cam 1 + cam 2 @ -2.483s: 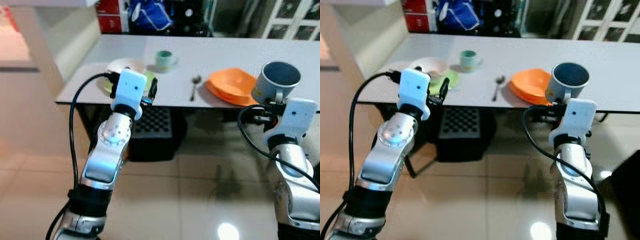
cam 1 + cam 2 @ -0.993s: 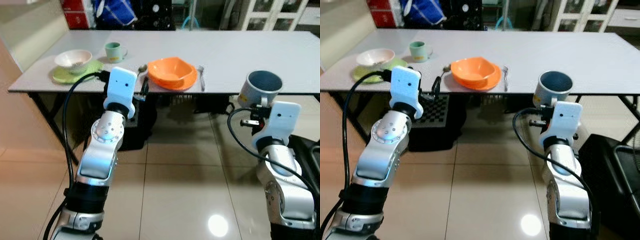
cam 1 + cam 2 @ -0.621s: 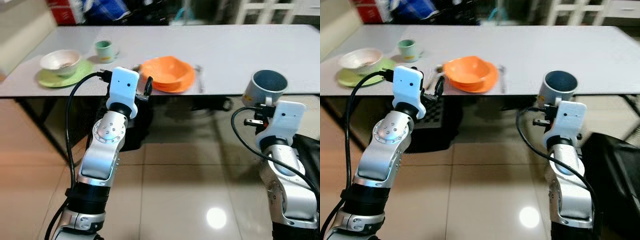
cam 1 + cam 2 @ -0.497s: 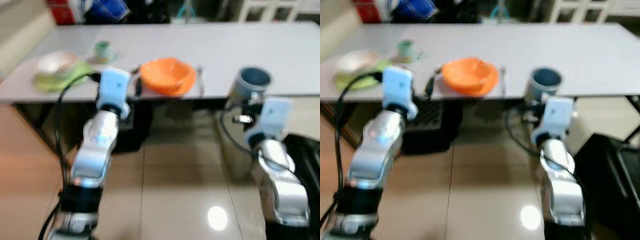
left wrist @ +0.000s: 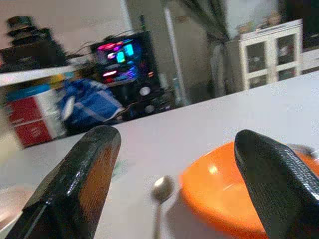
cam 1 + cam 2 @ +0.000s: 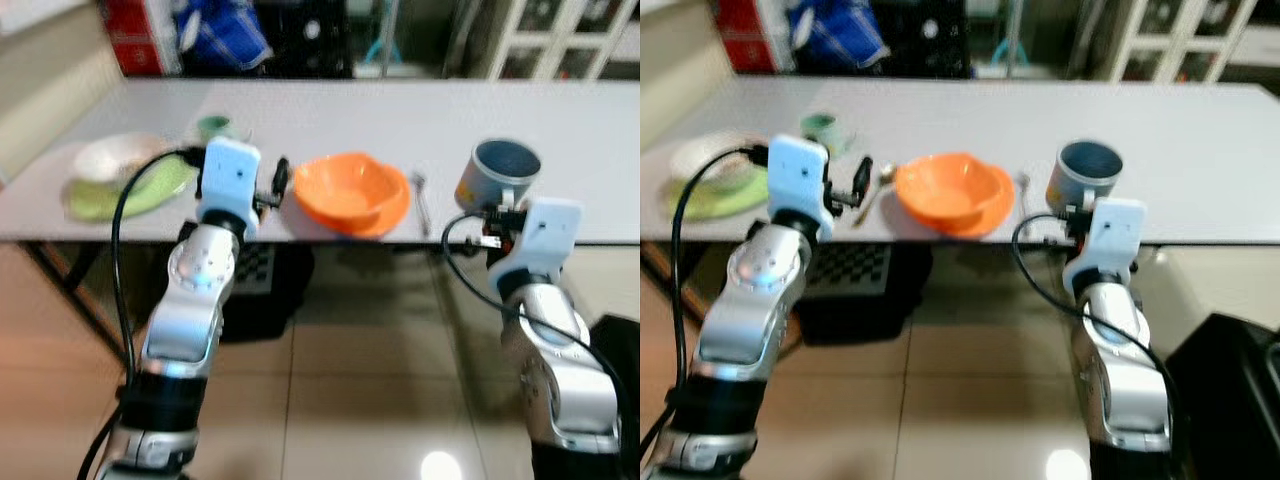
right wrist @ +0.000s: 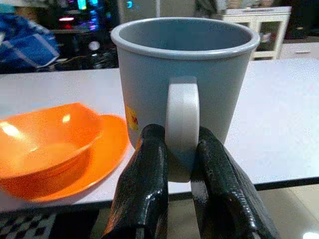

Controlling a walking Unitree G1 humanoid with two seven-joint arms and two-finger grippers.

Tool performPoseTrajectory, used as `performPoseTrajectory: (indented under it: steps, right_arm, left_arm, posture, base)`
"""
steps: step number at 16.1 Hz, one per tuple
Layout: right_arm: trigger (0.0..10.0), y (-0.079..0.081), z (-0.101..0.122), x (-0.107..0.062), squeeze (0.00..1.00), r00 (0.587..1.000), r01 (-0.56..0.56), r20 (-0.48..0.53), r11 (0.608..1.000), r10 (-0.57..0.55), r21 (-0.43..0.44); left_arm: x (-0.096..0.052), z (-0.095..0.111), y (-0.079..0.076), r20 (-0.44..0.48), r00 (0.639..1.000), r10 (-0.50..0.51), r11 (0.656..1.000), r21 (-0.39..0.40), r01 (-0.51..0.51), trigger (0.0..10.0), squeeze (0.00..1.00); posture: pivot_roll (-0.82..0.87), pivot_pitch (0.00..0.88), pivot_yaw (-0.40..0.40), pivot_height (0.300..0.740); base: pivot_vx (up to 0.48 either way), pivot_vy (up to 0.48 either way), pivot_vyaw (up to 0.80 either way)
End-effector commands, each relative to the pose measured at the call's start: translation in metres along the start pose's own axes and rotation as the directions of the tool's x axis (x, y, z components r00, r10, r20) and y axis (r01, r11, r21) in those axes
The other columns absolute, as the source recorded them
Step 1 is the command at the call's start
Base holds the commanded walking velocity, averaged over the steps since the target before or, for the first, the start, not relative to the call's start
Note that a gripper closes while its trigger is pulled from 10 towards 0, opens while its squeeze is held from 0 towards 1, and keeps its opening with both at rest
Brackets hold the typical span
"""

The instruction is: Setting the table

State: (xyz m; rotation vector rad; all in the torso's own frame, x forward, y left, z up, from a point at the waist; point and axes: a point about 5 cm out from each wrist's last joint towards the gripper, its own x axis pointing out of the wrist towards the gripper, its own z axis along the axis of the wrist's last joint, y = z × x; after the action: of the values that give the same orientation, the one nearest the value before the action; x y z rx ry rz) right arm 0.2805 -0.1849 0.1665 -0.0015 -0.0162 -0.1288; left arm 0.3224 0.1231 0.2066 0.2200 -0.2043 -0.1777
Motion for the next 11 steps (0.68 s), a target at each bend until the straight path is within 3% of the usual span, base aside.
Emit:
performPoseTrajectory:
  steps: [1,11]
  right_arm:
    - [10.0,-0.0071,0.0043,0.0001,0.0,1.0,0.024,0.015,1.0,-0.024,-0.008]
    - [10.0,-0.0079,0.005,0.0019,0.0,0.999,0.029,0.016,1.0,-0.029,-0.003]
  left_arm:
    - [0.0007,0.0044,-0.0064,0.015,1.0,-0.024,1.0,-0.004,0.024,10.0,0.0]
    - [0.0016,0.0045,-0.0074,0.013,0.999,-0.037,0.999,0.002,0.037,10.0,0.0]
  posture:
    - [-0.03,0.0,0.009,0.74]
    - [-0.03,0.0,0.01,0.74]
  base:
    - [0.472,0.0,0.0]
    - [0.476,0.0,0.0]
